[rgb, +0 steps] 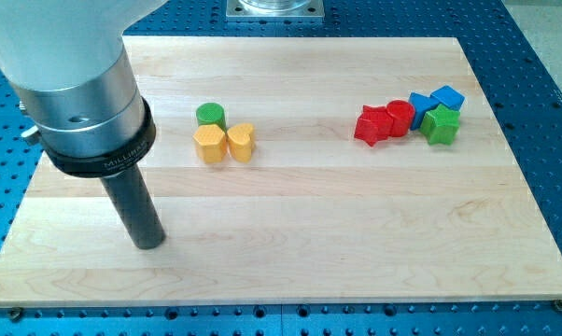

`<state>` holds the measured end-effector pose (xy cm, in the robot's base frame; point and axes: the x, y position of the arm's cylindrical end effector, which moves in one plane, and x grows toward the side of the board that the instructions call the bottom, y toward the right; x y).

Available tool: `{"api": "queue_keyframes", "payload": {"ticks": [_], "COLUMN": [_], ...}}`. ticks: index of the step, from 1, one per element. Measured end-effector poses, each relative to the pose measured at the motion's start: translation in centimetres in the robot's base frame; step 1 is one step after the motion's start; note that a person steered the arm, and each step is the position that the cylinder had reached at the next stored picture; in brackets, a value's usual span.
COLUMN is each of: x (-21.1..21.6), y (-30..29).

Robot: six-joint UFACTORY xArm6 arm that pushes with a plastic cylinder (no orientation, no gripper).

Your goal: Push the green star diagonally below the blue cube

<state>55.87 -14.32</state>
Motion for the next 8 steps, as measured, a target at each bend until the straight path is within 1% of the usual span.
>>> {"api": "queue_keyframes", "payload": {"ticks": [3, 4, 5, 6, 7, 8], "x": [0.5, 1.8, -1.2, -1.3, -4.9, -11.7], "y": [0.3, 4.1, 16.8, 29.4, 38.5, 44.1]}}
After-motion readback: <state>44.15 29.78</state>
